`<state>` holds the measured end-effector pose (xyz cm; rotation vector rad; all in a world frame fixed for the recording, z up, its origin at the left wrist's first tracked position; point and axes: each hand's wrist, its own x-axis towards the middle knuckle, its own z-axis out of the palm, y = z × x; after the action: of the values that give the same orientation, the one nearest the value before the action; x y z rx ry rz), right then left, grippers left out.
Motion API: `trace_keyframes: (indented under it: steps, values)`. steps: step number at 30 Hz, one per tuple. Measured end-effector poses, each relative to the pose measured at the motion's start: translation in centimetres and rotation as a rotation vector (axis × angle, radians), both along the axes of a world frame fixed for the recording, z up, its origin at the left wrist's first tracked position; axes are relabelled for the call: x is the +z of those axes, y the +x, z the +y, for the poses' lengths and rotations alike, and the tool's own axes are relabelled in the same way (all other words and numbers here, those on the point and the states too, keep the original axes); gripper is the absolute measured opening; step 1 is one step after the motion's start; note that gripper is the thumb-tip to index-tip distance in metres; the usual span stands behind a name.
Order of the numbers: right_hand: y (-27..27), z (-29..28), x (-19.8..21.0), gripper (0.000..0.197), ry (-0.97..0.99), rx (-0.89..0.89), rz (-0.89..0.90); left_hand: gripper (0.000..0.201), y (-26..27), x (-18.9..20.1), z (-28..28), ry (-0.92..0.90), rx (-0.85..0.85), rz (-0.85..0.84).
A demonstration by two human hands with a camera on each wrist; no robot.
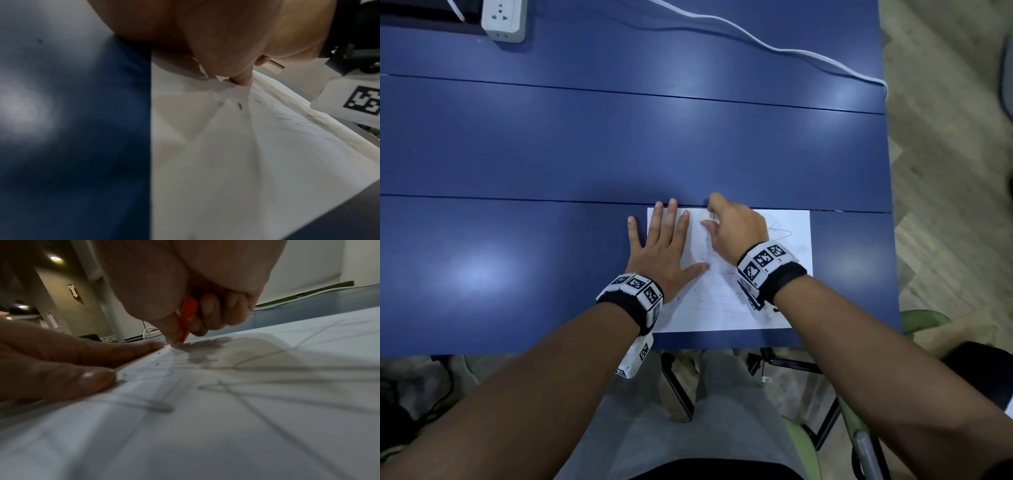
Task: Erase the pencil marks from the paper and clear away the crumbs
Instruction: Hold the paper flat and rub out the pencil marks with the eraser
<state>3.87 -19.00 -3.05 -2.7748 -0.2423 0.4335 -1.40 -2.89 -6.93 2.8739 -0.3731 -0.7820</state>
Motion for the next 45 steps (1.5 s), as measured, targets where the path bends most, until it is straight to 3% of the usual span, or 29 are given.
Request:
trace_keyframes:
  steps: [6, 11, 16, 21, 26, 31, 43, 45]
  values:
    - [-1.0, 0.6, -0.2, 0.02, -0.01, 0.063, 0.02, 0.099, -0.1, -0.1, 0.0, 0.004, -0.001, -0.017]
    - [-0.8, 0.7, -0.3, 0.02, 0.025, -0.058, 0.027, 0.099, 0.0, 0.0, -0.1, 0.008, -0.005, -0.012]
    - [-1.1, 0.7, -0.3, 0.02, 0.011, 0.03, 0.028, 0.099, -0.1, -0.2, 0.1, 0.0, 0.002, -0.017]
    - [-1.2, 0.6, -0.3, 0.021, 0.043, -0.089, 0.031, 0.1, 0.0, 0.0, -0.1, 0.005, -0.001, -0.007]
    - [-1.5, -0.1, -0.3, 0.022, 0.025, -0.075, 0.039, 0.099, -0.1, -0.2, 0.0, 0.0, 0.002, -0.02]
    - [-1.5, 0.3, -0.3, 0.021, 0.037, -0.215, 0.044, 0.098, -0.1, -0.2, 0.0, -0.026, 0.005, -0.017]
    - [-0.4, 0.1, -0.1, 0.021, 0.001, -0.086, 0.032, 0.098, -0.1, -0.2, 0.1, -0.008, -0.001, -0.016]
    - [0.1, 0.0, -0.1, 0.02, 0.0, -0.131, 0.019, 0.098, 0.0, -0.1, 0.0, -0.014, 0.003, -0.016]
